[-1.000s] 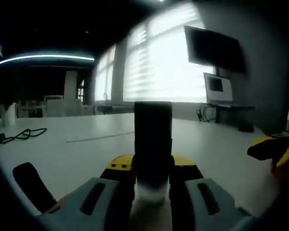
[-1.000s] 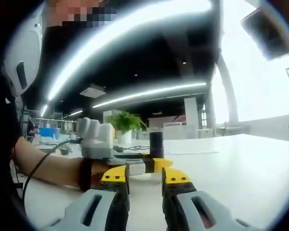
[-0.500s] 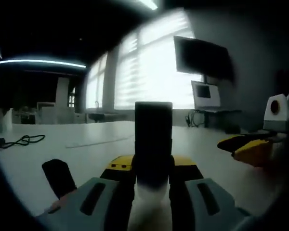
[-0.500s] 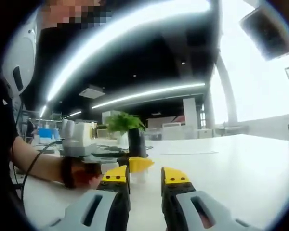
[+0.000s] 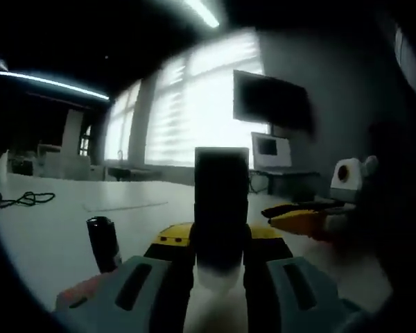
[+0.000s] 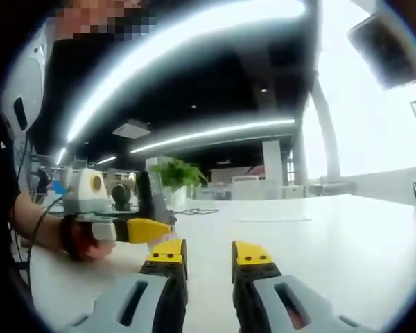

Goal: Pick up cosmetic bottle twist off cap place on table pick up cap screw tight cap place on table

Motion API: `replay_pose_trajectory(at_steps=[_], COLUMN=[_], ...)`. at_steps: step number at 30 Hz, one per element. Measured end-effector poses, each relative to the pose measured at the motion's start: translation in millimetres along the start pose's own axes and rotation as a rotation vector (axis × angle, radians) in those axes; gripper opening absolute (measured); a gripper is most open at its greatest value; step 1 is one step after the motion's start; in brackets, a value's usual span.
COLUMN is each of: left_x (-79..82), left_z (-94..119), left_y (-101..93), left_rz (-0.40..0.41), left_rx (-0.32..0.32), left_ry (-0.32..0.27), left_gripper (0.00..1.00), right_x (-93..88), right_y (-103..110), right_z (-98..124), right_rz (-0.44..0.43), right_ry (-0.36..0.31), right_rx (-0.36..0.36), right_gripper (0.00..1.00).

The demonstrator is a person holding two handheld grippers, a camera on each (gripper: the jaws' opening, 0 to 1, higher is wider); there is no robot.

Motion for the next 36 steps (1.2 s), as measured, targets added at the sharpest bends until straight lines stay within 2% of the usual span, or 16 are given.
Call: replay_pose_trajectory(at_steps=[6, 8, 12, 20, 22, 23, 31, 36], left_x=[2.2, 1.6, -1.8, -5.2, -9.6, -12.5, -13.2, -8.1], left_z=[18, 23, 32, 43, 40, 39, 35, 37], left_y=[-17.3, -22.6, -34.1, -44.7, -44.0, -43.5, -43.0, -42.8], left_rz=[0.016, 0.043, 0.037, 0.042, 0.038, 0.040, 0.042, 0.062], left_rx=[-0.086, -0.118, -0.185, -0.259, -0.262, -0.265, -0.258, -0.269], left_ry=[0.017, 0.040, 0.081, 0.104, 0.123, 0.154, 0.134, 0.068], left_gripper=[0.17, 0.17, 0.17, 0.17, 0.17, 0.17, 0.17, 0.17], right_x=[-1.4, -1.8, -2.7, -4.1, -5.9, -6.4, -5.6, -4.4], right_y=[0, 0, 0, 0, -5, -7, -4, 0], right_z=[0, 0, -1, -1, 0, 0, -1, -1], right_rz=[0.009, 0.010, 0.015, 0.023, 0.024, 0.025, 0.024, 0.023], right_ry=[0.006, 0.007, 0.011, 0.017, 0.019, 0.019, 0.020, 0.022], right_rx=[-0.005, -0.006, -0.007, -0.004, -0.004, -0.004, -0.005, -0.002], right_gripper=[0.19, 0.19, 0.19, 0.19, 0.19, 0.19, 0.18, 0.18])
Point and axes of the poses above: the point that each gripper's makers call its tool centre point, and the gripper's own axes: z roughly backward along the fingers, y roughly to its left, x roughly out of its top, the point moved 7 cm from there along z, roughly backward along the fingers, and after that the axes turned 4 degrees about -x, right-handed, at the moved point
